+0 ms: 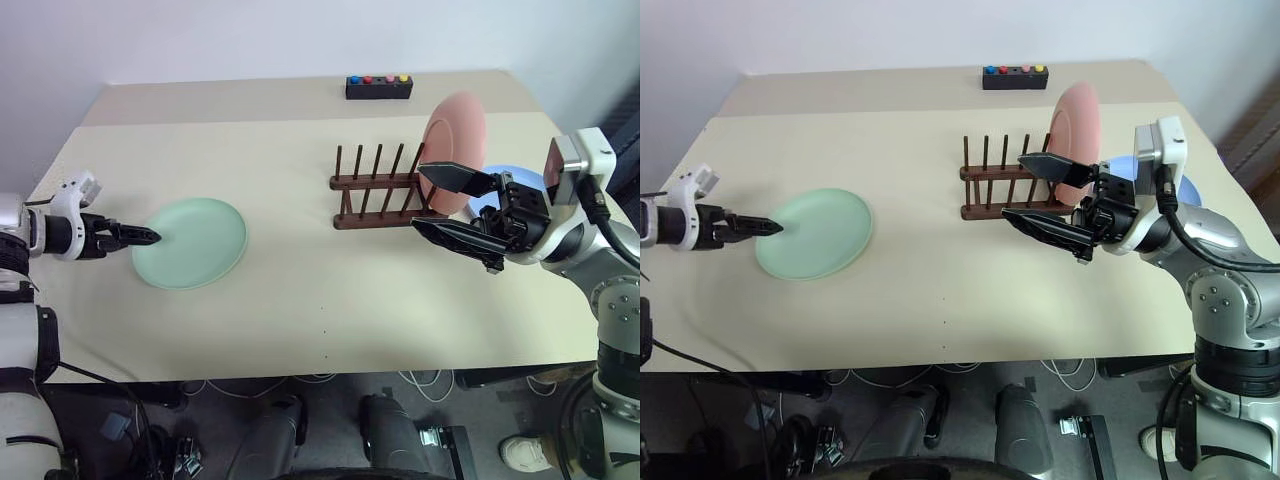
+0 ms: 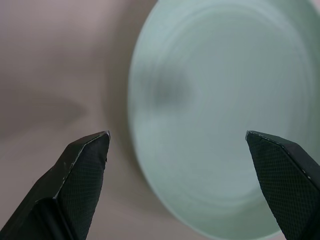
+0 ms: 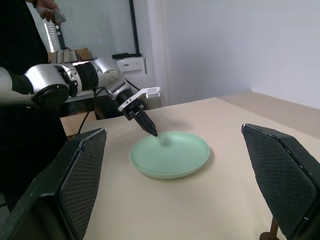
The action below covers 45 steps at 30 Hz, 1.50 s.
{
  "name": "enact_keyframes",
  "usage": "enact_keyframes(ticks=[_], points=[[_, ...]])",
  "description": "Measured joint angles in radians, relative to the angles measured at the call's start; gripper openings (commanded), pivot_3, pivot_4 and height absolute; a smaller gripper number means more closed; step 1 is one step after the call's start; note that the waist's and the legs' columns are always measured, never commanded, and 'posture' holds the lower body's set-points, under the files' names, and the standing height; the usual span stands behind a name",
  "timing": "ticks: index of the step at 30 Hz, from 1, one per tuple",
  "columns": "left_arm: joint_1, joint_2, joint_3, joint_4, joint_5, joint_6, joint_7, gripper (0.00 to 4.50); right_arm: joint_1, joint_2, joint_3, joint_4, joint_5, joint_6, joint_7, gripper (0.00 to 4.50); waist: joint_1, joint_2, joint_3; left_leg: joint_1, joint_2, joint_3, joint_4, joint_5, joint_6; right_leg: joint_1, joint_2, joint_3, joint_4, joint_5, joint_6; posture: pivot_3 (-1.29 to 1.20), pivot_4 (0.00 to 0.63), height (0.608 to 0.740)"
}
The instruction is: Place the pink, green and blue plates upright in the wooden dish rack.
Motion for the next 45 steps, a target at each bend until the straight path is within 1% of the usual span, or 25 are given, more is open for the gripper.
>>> enact_keyframes(ticks=[2,4,5,6,11,12,15,19,23,28,30,32,34,37,38,39,40,41,43,45], points=[[-0.006,-0.015,-0.002,0.035,0.019,-0.019,-0.008,4.5,0.004,0.0,-0.001,-0.001,0.001,0.0,-0.004,4.42,0.0,0.0,0.0,0.0,0.0,0.0,0.0,0.0,0.0,0.0,0.0,0.0,0.0,0.0,0.0,0.0,0.15,0.74],[-0.008,-0.03,-0.001,0.071,0.03,-0.03,-0.017,3.94,0.015,-0.003,-0.004,-0.002,0.001,0.0,-0.009,4.5,0.001,0.0,0.0,0.0,0.0,0.0,0.0,0.0,0.0,0.0,0.0,0.0,0.0,0.0,0.0,0.0,0.15,0.74],[-0.011,-0.038,0.002,0.091,0.037,-0.033,-0.014,3.59,0.019,-0.006,-0.006,-0.002,0.002,0.001,-0.012,4.5,0.0,0.0,0.0,0.0,0.0,0.0,0.0,0.0,0.0,0.0,0.0,0.0,0.0,0.0,0.0,0.0,0.15,0.74],[-0.012,-0.044,0.006,0.107,0.039,-0.037,-0.004,3.12,0.021,-0.008,-0.01,-0.002,0.004,0.001,-0.014,4.5,0.0,0.0,0.0,0.0,0.0,0.0,0.0,0.0,0.0,0.0,0.0,0.0,0.0,0.0,0.0,0.0,0.15,0.74],[-0.033,-0.087,0.042,0.151,0.056,-0.085,0.059,0.47,0.03,-0.012,-0.02,-0.007,0.009,0.001,-0.026,4.5,0.001,0.0,0.0,0.0,0.0,0.0,0.0,0.0,0.0,0.0,0.0,0.0,0.0,0.0,0.0,0.0,0.15,0.74],[-0.039,-0.092,0.05,0.156,0.057,-0.086,0.063,0.04,0.03,-0.012,-0.02,-0.009,0.009,0.001,-0.03,4.5,0.001,-0.001,0.0,0.0,0.0,0.0,0.0,0.0,0.0,0.0,0.0,0.0,0.0,0.0,0.0,0.0,0.15,0.74],[-0.066,-0.093,0.081,0.159,0.057,-0.086,0.062,0.04,0.031,-0.013,-0.02,-0.013,0.009,0.001,-0.034,4.5,0.0,-0.001,0.0,0.0,0.0,0.0,0.0,0.0,0.0,0.0,0.0,0.0,0.0,0.0,0.0,0.0,0.15,0.74],[-0.066,-0.095,0.091,0.163,0.06,-0.08,0.069,0.04,0.035,-0.019,-0.02,-0.017,0.008,-0.001,-0.034,4.5,-0.003,-0.001,0.0,0.0,0.0,0.0,0.0,0.0,0.0,0.0,0.0,0.0,0.001,0.0,0.0,0.0,0.15,0.74],[-0.086,-0.094,0.153,0.165,0.033,-0.024,0.07,0.04,0.035,-0.02,-0.011,-0.024,-0.01,-0.009,-0.031,4.5,-0.001,-0.002,0.0,0.0,0.0,0.0,0.001,0.0,0.0,0.0,0.0,0.0,0.001,0.0,0.0,0.0,0.15,0.74],[-0.116,-0.086,0.301,0.109,-0.065,0.054,0.105,0.04,0.033,-0.05,0.038,-0.057,-0.062,-0.021,-0.016,4.5,-0.001,-0.002,0.001,0.0,0.0,0.0,0.001,0.0,0.0,0.0,0.0,0.0,0.001,0.0,0.0,0.0,0.15,0.74],[-0.068,-0.105,0.439,-0.012,-0.153,0.041,0.163,0.04,-0.004,-0.052,0.058,-0.06,-0.099,-0.037,-0.024,4.5,-0.005,-0.002,0.001,0.0,0.0,0.0,0.001,0.001,-0.001,-0.001,-0.001,0.0,0.002,0.0,0.0,0.0,0.15,0.74],[-0.036,-0.172,0.588,-0.133,-0.244,0.036,0.263,0.04,-0.066,-0.054,0.095,-0.06,-0.18,-0.09,-0.041,4.5,-0.004,-0.002,0.001,0.0,0.0,-0.001,0.001,0.001,-0.002,-0.001,-0.001,0.0,0.002,0.0,0.0,0.0,0.15,0.74],[-0.005,-0.28,0.726,-0.279,-0.325,0.019,0.399,0.04,-0.13,-0.051,0.167,-0.056,-0.314,-0.178,-0.064,4.5,-0.002,-0.002,0.0,0.0,0.0,-0.001,0.003,0.001,-0.002,-0.002,-0.001,0.0,0.002,0.0,0.0,0.0,0.15,0.74],[0.057,-0.469,0.839,-0.518,-0.406,-0.057,0.588,0.04,-0.18,-0.028,0.28,-0.042,-0.503,-0.331,-0.076,4.5,0.0,-0.004,-0.001,-0.003,0.0,0.0,0.005,0.003,-0.006,-0.001,-0.001,-0.001,0.001,0.0,0.0,0.0,0.15,0.74],[0.075,-0.526,0.863,-0.586,-0.421,-0.091,0.645,0.04,-0.196,-0.006,0.303,-0.034,-0.542,-0.361,-0.086,4.5,0.0,-0.004,-0.001,-0.004,0.0,0.0,0.006,0.004,-0.006,-0.001,-0.001,0.0,0.002,0.0,0.0,0.0,0.15,0.74],[0.1,-0.622,0.888,-0.69,-0.438,-0.143,0.727,0.04,-0.234,0.024,0.34,-0.021,-0.611,-0.412,-0.109,4.5,-0.001,-0.004,-0.001,-0.006,0.0,0.001,0.007,0.004,-0.007,-0.003,-0.001,0.0,0.002,0.001,0.001,0.0,0.15,0.74],[0.117,-0.714,0.89,-0.778,-0.457,-0.186,0.787,0.04,-0.277,0.04,0.376,-0.009,-0.675,-0.46,-0.129,4.5,0.001,-0.004,0.0,-0.008,0.0,0.001,0.009,0.004,-0.007,-0.005,-0.001,0.0,0.003,0.002,0.002,0.0,0.15,0.74],[0.135,-0.78,0.88,-0.843,-0.471,-0.21,0.833,0.04,-0.316,0.047,0.406,-0.002,-0.744,-0.514,-0.147,4.5,0.002,-0.005,0.0,-0.01,0.0,0.001,0.009,0.004,-0.007,-0.006,-0.001,0.0,0.003,0.002,0.002,0.0,0.15,0.74],[0.176,-0.871,0.848,-0.96,-0.503,-0.233,0.901,0.04,-0.358,0.037,0.457,0.031,-0.909,-0.638,-0.187,4.5,0.002,-0.008,-0.002,-0.01,0.0,0.001,0.009,0.004,-0.007,-0.006,0.0,0.0,0.002,0.002,0.002,0.0,0.15,0.74],[0.211,-0.94,0.831,-1.058,-0.541,-0.255,0.959,0.04,-0.36,0.017,0.507,0.096,-1.075,-0.748,-0.235,4.5,0.001,-0.009,-0.003,-0.01,0.0,0.001,0.009,0.004,-0.007,-0.006,0.0,0.0,0.002,0.002,0.002,0.0,0.15,0.74]])
